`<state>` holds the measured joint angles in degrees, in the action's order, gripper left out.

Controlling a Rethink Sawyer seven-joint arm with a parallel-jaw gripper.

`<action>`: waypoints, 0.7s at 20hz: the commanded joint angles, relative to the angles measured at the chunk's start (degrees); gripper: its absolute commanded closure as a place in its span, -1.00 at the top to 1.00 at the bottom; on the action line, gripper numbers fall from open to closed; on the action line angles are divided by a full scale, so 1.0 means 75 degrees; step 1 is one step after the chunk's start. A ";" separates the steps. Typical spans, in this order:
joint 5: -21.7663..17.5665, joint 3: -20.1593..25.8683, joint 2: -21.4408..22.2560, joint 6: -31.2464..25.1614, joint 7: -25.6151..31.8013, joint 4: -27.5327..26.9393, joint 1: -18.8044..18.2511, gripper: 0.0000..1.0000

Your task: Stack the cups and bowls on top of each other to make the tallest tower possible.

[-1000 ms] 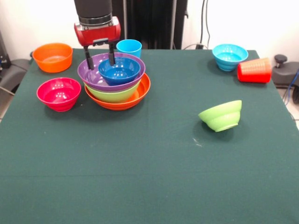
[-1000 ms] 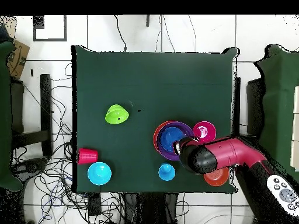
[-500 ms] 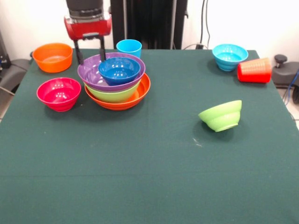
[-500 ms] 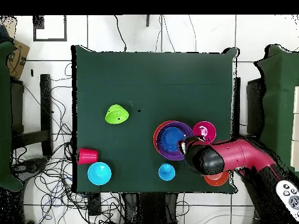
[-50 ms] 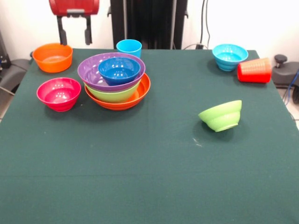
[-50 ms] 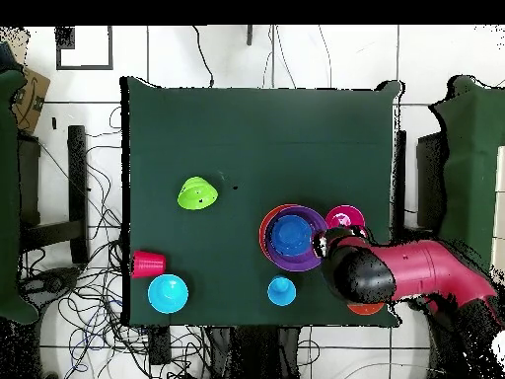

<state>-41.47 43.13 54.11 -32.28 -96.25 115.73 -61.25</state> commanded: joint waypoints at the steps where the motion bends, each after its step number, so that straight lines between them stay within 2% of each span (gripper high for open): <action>1: 0.0839 0.0273 0.0661 -0.0006 -0.0533 0.0097 0.0736 1.00; 3: 0.0819 0.0081 0.0514 0.0060 -0.0600 -0.0228 0.0919 1.00; 7: 0.0439 -0.0245 -0.0044 -0.0602 0.0061 -0.0733 0.1147 1.00; 11: -0.0049 -0.0466 -0.0765 -0.0164 0.0237 -0.1007 0.1152 1.00; 14: -0.0061 -0.0426 -0.1245 -0.0242 0.0593 -0.1177 0.1070 1.00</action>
<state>-37.37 43.15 53.65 -32.28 -96.25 110.56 -54.42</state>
